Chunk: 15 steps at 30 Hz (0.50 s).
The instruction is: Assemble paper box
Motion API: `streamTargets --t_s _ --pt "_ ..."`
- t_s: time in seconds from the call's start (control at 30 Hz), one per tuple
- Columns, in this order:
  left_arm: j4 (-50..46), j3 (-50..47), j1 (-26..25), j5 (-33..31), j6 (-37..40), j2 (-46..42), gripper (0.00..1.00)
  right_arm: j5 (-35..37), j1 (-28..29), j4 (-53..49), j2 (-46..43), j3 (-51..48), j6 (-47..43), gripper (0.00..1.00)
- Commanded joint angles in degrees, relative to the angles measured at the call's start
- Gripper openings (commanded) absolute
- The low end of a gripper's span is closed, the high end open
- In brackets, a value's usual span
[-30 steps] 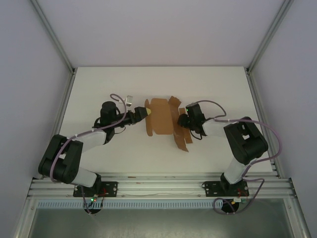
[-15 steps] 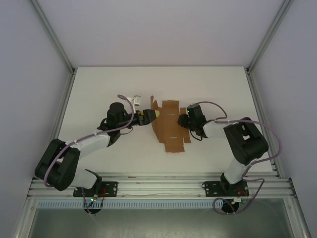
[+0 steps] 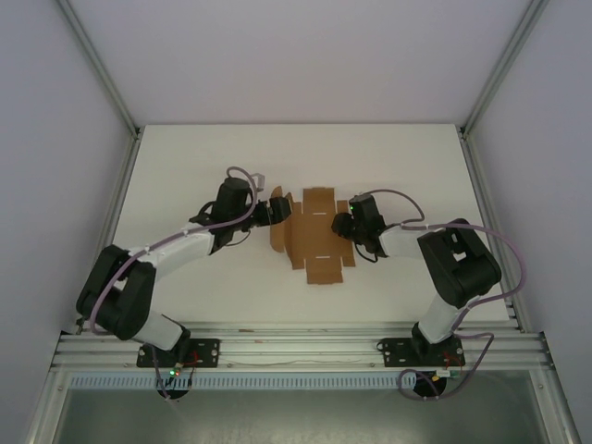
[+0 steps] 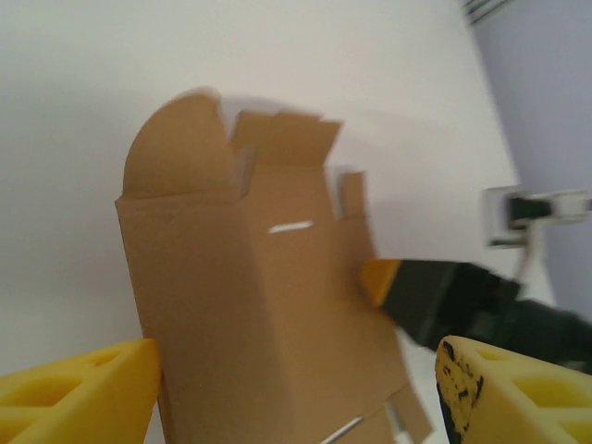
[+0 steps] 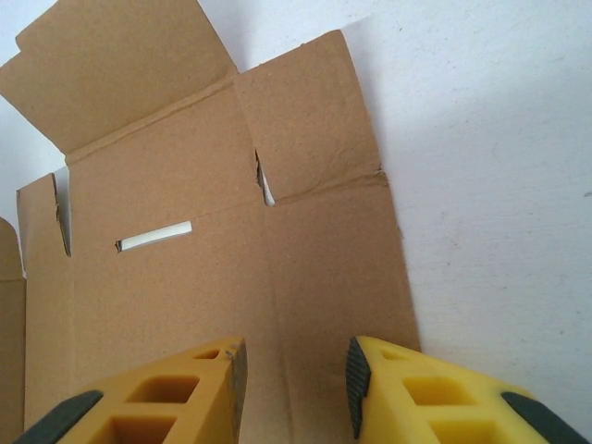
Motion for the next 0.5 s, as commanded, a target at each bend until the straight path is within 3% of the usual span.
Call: streamTargets --t_s 0.0,0.27,0.47 --pt "-5.2 2.4 -0.3 -2.0 1.3 2.8 0.77 0.1 -0.2 -9.7 4.2 -2.1 0.9 0.36" --pt "-1.7 1.5 -0.3 -0.3 0.6 3.4 0.73 0.8 -0.2 -11.1 4.0 -1.5 0.2 0.36" --pt "-3.5 2.4 -0.3 -1.3 0.9 3.0 0.55 1.4 -0.2 -12.3 3.3 -0.8 -0.3 0.36"
